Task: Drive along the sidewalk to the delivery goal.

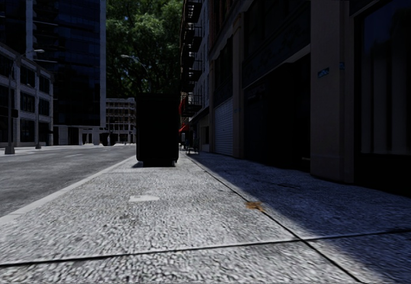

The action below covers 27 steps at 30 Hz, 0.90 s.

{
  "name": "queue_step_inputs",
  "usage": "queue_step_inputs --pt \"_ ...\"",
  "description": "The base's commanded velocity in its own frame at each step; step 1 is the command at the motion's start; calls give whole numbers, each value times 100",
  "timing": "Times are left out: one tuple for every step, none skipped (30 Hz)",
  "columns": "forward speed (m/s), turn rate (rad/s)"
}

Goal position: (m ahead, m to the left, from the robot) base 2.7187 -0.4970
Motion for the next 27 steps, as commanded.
queue_step_inputs --pt "154 0" --pt "154 0" --pt "154 0" --pt "154 0" --pt "154 0" --pt "154 0" --pt "154 0" --pt "154 0" --pt "154 0" --pt "154 0" --pt "154 0" --pt "154 0" --pt "154 0" --pt "154 0" --pt "154 0" --pt "154 0" --pt "154 0" --pt "155 0" --pt "155 0" --pt "155 0" --pt "155 0" --pt "155 0" --pt "157 0" --pt "157 0" --pt "158 0" --pt "159 0" --pt "159 0"
